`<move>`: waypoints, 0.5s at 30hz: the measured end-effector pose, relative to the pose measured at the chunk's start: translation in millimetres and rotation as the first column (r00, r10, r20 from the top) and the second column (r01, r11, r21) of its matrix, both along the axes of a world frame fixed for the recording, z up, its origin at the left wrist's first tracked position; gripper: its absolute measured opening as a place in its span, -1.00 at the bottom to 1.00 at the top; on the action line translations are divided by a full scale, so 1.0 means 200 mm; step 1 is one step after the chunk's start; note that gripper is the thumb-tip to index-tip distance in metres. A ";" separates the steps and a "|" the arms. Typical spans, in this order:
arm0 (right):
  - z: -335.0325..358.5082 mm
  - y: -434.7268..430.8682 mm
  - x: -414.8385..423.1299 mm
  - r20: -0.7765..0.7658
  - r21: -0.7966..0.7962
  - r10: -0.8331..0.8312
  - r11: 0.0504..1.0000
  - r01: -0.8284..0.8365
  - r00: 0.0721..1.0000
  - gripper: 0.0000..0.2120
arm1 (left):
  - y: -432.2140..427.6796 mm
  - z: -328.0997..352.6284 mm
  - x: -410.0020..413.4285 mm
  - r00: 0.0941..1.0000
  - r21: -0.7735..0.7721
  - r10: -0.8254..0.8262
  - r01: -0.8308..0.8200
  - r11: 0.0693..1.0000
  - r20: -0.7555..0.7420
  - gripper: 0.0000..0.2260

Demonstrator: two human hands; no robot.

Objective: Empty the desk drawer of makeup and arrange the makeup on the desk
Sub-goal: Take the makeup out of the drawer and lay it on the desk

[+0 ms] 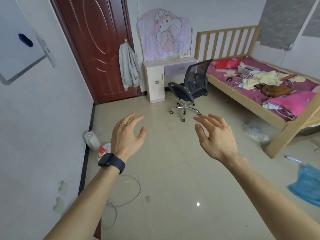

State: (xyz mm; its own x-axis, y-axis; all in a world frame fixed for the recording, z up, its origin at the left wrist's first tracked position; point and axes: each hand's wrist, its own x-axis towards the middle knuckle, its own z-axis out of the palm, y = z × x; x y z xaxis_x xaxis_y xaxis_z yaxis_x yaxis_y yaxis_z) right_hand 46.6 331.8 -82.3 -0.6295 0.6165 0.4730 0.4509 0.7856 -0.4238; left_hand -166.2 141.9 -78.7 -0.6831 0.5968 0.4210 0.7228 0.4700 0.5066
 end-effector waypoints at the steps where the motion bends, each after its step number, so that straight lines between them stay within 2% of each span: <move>1: 0.01 0.07 -0.09 0.013 -0.011 -0.004 1.000 0.004 1.000 -0.68 | 0.08 0.00 -0.10 1.000 -0.002 0.003 -0.003 1.000 0.018 -0.65; 15: 0.03 1.11 -1.22 -0.037 -0.063 -0.057 0.997 0.055 0.998 -0.66 | 1.22 0.03 -1.31 0.992 -0.013 -0.097 0.099 0.995 0.080 -0.66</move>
